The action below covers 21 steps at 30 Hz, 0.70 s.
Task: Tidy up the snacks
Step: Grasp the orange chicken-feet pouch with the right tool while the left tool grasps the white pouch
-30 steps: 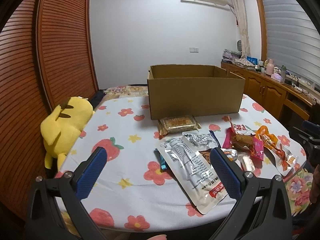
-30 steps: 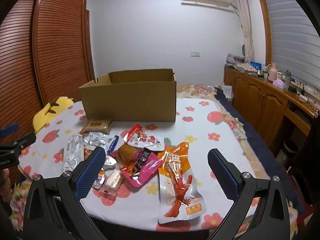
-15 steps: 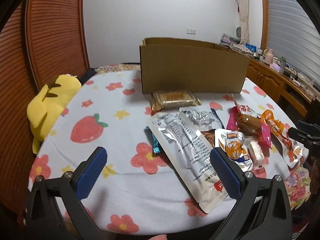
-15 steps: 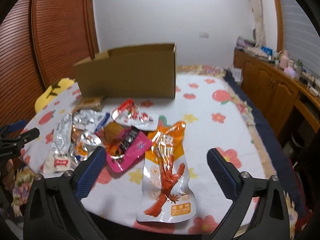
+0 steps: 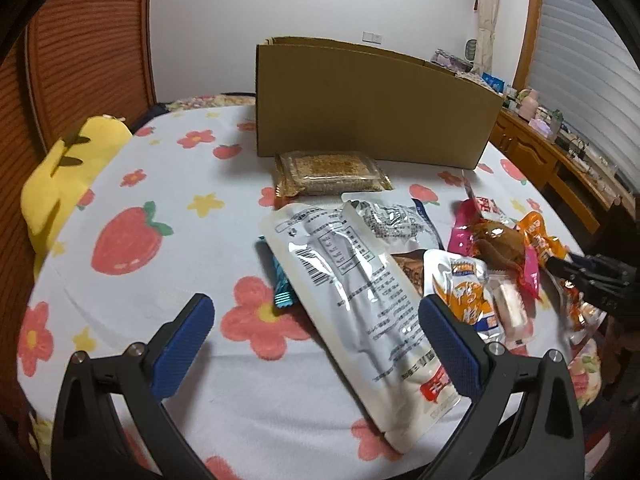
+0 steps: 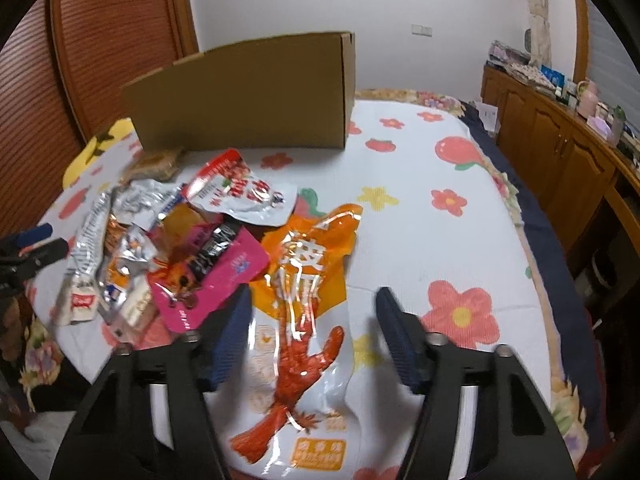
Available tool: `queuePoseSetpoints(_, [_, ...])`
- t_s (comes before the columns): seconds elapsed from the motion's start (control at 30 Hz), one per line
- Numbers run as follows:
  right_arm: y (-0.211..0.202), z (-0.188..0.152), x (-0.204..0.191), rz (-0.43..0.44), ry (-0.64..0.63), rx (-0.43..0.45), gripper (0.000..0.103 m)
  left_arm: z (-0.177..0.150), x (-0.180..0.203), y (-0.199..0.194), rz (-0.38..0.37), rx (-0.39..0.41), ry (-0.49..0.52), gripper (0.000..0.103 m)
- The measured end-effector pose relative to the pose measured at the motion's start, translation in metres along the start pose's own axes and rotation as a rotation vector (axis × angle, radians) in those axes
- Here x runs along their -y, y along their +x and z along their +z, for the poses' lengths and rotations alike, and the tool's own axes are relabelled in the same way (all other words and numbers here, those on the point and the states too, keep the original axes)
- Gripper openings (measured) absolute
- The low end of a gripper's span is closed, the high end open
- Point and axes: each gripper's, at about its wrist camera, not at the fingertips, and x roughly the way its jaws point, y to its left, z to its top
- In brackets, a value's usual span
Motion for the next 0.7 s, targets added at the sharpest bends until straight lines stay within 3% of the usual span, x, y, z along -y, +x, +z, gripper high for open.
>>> queuePoseSetpoints(0.03, [0.003, 0.0, 0.001, -0.002, -0.002, -0.007, 0.042, 0.001, -0.001, 0.002, -0.011, -0.005, -0.009, 0.101])
queuePoseSetpoints(0.13, [0.004, -0.001, 0.003, 0.015, 0.01, -0.003, 0.041, 0.005, 0.0, 0.007, -0.05, -0.023, -0.026, 0.1])
queuePoseSetpoints(0.27, [0.007, -0.002, 0.003, 0.022, 0.002, -0.002, 0.041, 0.013, 0.006, 0.014, -0.035, -0.026, -0.004, 0.099])
queuePoseSetpoints(0.5, [0.006, -0.008, -0.001, -0.002, -0.015, 0.028, 0.04, 0.018, 0.004, 0.032, -0.025, -0.072, -0.011, 0.081])
queuePoseSetpoints(0.7, [0.008, -0.009, -0.006, -0.034, -0.037, 0.058, 0.041, 0.026, -0.003, 0.038, -0.053, -0.069, -0.032, 0.075])
